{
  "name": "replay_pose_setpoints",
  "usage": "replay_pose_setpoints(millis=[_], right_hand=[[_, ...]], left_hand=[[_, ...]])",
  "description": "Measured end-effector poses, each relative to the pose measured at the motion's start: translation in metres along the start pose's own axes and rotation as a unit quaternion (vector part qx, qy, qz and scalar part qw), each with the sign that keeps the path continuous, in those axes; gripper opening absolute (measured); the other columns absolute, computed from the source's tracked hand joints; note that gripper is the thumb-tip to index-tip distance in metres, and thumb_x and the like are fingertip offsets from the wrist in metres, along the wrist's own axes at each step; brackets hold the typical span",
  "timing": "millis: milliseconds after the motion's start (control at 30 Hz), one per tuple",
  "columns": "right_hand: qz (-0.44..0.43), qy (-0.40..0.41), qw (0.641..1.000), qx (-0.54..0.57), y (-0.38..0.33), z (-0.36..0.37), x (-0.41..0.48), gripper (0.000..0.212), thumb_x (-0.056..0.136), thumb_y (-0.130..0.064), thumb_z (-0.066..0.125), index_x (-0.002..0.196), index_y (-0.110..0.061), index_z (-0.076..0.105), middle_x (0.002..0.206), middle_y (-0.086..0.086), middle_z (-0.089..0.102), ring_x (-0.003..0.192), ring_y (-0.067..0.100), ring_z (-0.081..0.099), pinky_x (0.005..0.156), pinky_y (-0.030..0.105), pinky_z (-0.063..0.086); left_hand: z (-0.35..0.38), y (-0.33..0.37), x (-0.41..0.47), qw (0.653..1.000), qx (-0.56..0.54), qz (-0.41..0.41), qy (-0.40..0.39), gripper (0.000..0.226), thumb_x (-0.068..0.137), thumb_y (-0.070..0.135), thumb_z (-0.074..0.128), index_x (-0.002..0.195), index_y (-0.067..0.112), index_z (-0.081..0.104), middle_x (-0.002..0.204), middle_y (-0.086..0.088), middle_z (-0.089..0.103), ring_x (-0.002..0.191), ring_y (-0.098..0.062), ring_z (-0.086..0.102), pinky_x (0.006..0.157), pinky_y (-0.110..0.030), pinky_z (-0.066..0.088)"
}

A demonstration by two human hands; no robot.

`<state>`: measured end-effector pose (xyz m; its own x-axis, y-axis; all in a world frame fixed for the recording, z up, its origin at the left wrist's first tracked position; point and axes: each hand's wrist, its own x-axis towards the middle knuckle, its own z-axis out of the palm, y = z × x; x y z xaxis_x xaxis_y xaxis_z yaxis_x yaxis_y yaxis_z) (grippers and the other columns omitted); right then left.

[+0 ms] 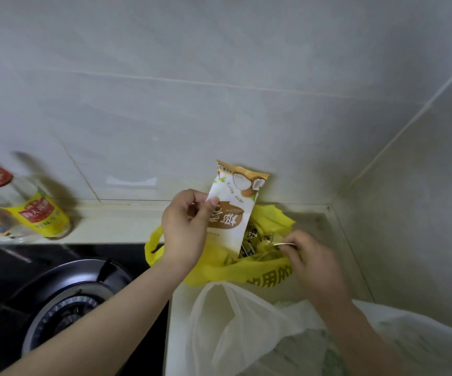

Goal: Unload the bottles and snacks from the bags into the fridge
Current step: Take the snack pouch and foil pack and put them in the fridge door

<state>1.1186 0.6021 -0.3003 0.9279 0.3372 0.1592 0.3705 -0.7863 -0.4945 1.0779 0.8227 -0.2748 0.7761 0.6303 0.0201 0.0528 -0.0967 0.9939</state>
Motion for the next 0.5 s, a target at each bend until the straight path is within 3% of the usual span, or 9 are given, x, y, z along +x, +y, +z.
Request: replay_pose_setpoints(millis=[167,333,433,500], right_hand=[[0.014,0.108,0.989,0.098,-0.024,-0.011,-0.01,0.013,0.084,-0.006,0.068,0.076,-0.013,0.061,0.073,-0.002,0.065,0.069,0.011,0.058,0.065,0.022,0.041],[0.028,0.172,0.97,0.171,-0.052,-0.03,-0.013,0.013,0.08,-0.004,0.072,0.075,-0.014,0.064,0.076,-0.006,0.068,0.077,0.004,0.061,0.07,0.011,0.042],[-0.004,0.2,0.967,0.16,-0.071,-0.048,-0.015,0.023,0.079,-0.008,0.074,0.072,-0.024,0.06,0.072,-0.011,0.066,0.076,0.004,0.061,0.07,0.02,0.044],[-0.022,0.206,0.966,0.154,-0.086,-0.063,-0.018,0.024,0.079,-0.01,0.074,0.071,-0.026,0.058,0.07,-0.012,0.065,0.076,0.003,0.061,0.069,0.018,0.042]], left_hand=[[-0.015,0.036,-0.019,0.997,-0.07,0.026,0.036,0.013,0.087,0.015,0.066,0.081,0.003,0.064,0.081,-0.019,0.069,0.07,-0.016,0.06,0.062,-0.016,0.047],[-0.039,0.069,-0.028,0.992,-0.112,0.044,0.039,0.011,0.087,0.014,0.066,0.079,0.006,0.064,0.076,-0.018,0.067,0.068,-0.016,0.058,0.06,-0.017,0.047],[-0.058,0.083,-0.034,0.992,-0.109,0.053,0.045,0.012,0.087,0.016,0.066,0.078,0.008,0.064,0.083,-0.023,0.068,0.069,-0.019,0.059,0.064,-0.025,0.048],[-0.071,0.093,-0.041,0.991,-0.108,0.059,0.045,0.012,0.087,0.015,0.066,0.078,0.008,0.064,0.083,-0.022,0.069,0.071,-0.02,0.061,0.068,-0.03,0.049]])
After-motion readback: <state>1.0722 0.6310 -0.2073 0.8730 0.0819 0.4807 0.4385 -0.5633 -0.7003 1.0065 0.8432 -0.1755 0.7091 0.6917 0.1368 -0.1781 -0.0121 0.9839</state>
